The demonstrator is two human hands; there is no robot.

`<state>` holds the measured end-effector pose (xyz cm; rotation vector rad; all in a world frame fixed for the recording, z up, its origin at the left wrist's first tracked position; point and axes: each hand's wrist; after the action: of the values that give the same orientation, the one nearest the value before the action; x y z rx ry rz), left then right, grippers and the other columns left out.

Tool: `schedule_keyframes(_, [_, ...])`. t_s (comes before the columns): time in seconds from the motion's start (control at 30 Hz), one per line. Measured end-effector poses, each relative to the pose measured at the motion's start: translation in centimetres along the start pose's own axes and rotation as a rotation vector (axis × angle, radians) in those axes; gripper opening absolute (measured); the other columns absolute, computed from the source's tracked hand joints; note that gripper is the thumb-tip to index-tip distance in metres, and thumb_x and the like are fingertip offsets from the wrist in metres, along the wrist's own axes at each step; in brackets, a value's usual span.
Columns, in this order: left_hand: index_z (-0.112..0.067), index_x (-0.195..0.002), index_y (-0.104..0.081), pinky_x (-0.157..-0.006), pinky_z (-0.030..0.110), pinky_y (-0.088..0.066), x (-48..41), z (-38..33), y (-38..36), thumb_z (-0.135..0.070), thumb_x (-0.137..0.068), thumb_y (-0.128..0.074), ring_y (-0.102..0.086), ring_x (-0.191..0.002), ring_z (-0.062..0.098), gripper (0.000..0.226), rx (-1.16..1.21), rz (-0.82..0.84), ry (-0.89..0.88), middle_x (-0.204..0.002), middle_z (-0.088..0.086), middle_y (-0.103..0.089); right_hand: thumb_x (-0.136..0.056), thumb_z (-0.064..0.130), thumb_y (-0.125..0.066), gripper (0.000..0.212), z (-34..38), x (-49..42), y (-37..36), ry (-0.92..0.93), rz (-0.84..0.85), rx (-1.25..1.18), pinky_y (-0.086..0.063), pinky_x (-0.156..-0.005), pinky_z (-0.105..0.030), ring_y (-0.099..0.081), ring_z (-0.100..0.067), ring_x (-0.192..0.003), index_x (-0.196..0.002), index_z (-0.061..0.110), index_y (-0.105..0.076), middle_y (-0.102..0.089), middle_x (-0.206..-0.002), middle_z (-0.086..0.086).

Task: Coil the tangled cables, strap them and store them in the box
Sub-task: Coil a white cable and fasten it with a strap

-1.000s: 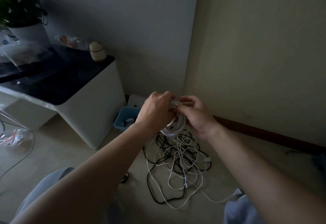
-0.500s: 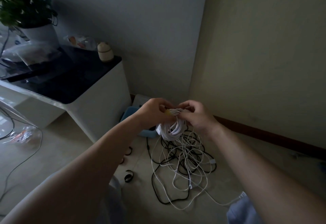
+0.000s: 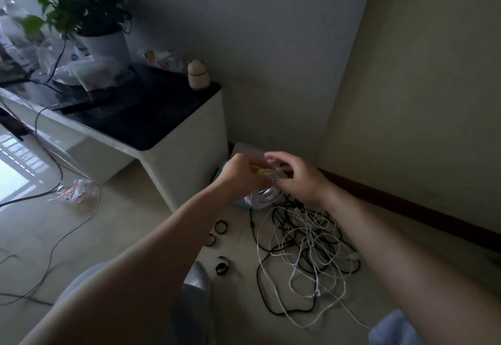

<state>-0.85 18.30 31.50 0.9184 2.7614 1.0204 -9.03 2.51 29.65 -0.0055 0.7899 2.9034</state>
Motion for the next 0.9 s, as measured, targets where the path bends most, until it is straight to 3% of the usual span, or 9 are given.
schedule_keyframes(0.1, [-0.026, -0.104, -0.073, -0.061, 0.015, -0.043, -0.1, 1.6, 0.0, -0.022, -0.069, -0.09, -0.063, -0.08, 0.007, 0.039, -0.017, -0.023, 0.01, -0.082, -0.014, -0.066, -0.083, 0.032, -0.082, 0.038, -1.0, -1.8, -0.7, -0.06, 0.079, 0.078, -0.056, -0.087, -0.03, -0.067, 0.001, -0.089, -0.117, 0.031, -0.066, -0.07, -0.098, 0.014])
schedule_keyframes(0.17, [-0.022, -0.107, -0.068, -0.062, 0.016, -0.043, -0.3, 2.9, 0.0, -0.023, -0.067, -0.093, -0.061, -0.079, 0.006, 0.047, -0.001, -0.055, 0.032, -0.086, -0.013, -0.064, -0.079, 0.039, -0.084, 0.028, -1.7, -2.8, -1.1, -0.086, 0.115, 0.051, -0.054, -0.075, -0.021, -0.067, 0.007, -0.078, -0.101, 0.034, -0.067, -0.072, -0.085, 0.017])
schedule_keyframes(0.27, [-0.02, -0.107, -0.067, -0.07, 0.021, -0.05, -0.9, 4.9, 0.7, -0.023, -0.068, -0.092, -0.062, -0.076, 0.008, 0.046, 0.027, -0.058, 0.081, -0.084, -0.011, -0.064, -0.08, 0.042, -0.08, 0.025, -2.9, -4.3, -2.5, -0.088, 0.206, -0.037, -0.05, -0.067, -0.013, -0.069, 0.003, -0.081, -0.101, 0.032, -0.071, -0.074, -0.087, 0.015])
schedule_keyframes(0.37, [-0.017, -0.11, -0.07, -0.08, 0.031, -0.058, -2.1, 6.6, 1.5, -0.016, -0.074, -0.087, -0.068, -0.088, 0.02, 0.04, 0.051, -0.019, 0.144, -0.097, 0.004, -0.072, -0.091, 0.027, -0.073, 0.019, -4.2, -5.6, -4.4, -0.101, 0.261, -0.139, -0.055, -0.062, -0.022, -0.067, 0.003, -0.072, -0.11, 0.027, -0.069, -0.07, -0.09, 0.008])
schedule_keyframes(0.47, [-0.022, -0.1, -0.072, -0.074, 0.028, -0.057, -3.5, 8.4, 1.7, -0.018, -0.078, -0.079, -0.066, -0.083, 0.013, 0.023, 0.154, 0.017, 0.221, -0.096, 0.001, -0.071, -0.093, 0.027, -0.071, 0.013, -5.5, -6.8, -5.9, -0.136, 0.283, -0.19, -0.057, -0.058, -0.026, -0.07, -0.003, -0.078, -0.106, 0.029, -0.069, -0.072, -0.092, 0.006])
schedule_keyframes(0.53, [-0.022, -0.095, -0.072, -0.074, 0.03, -0.055, -4.5, 9.6, 1.6, -0.02, -0.081, -0.073, -0.064, -0.081, 0.012, 0.014, 0.243, 0.024, 0.263, -0.094, 0.001, -0.07, -0.094, 0.026, -0.07, 0.012, -6.8, -7.5, -6.7, -0.158, 0.253, -0.229, -0.056, -0.058, -0.025, -0.07, -0.006, -0.085, -0.106, 0.028, -0.069, -0.073, -0.095, 0.007])
schedule_keyframes(0.7, [-0.013, -0.113, -0.067, -0.066, 0.02, -0.048, -7.2, 13.8, 0.7, -0.022, -0.09, -0.072, -0.061, -0.083, 0.014, 0.026, 0.187, 0.142, 0.337, -0.089, -0.002, -0.066, -0.094, 0.023, -0.07, 0.016, -10.6, -9.9, -8.9, -0.277, 0.067, -0.329, -0.053, -0.056, -0.014, -0.069, -0.001, -0.09, -0.091, 0.038, -0.072, -0.074, -0.089, 0.02])
schedule_keyframes(0.8, [-0.014, -0.117, -0.064, -0.08, 0.038, -0.057, -8.9, 16.1, -0.9, -0.025, -0.085, -0.078, -0.064, -0.088, 0.02, 0.037, 0.195, 0.147, 0.372, -0.098, 0.007, -0.069, -0.093, 0.026, -0.072, 0.015, -13.2, -11.8, -10.0, -0.395, -0.023, -0.435, -0.054, -0.055, -0.018, -0.069, -0.008, -0.089, -0.084, 0.037, -0.075, -0.075, -0.086, 0.018])
schedule_keyframes(0.9, [-0.012, -0.12, -0.062, -0.087, 0.049, -0.059, -11.0, 17.9, -3.5, -0.022, -0.094, -0.068, -0.067, -0.092, 0.027, 0.028, 0.394, 0.074, 0.484, -0.106, 0.015, -0.068, -0.09, 0.029, -0.075, 0.015, -15.8, -13.4, -10.9, -0.508, -0.095, -0.484, -0.054, -0.052, -0.023, -0.07, -0.013, -0.083, -0.077, 0.036, -0.078, -0.076, -0.08, 0.014])
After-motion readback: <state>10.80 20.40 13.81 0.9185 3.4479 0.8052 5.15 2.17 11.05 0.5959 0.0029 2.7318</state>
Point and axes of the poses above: each hand's wrist, its own x-axis away from the middle knuckle, its own y-axis out of the back of the hand, z = x × y
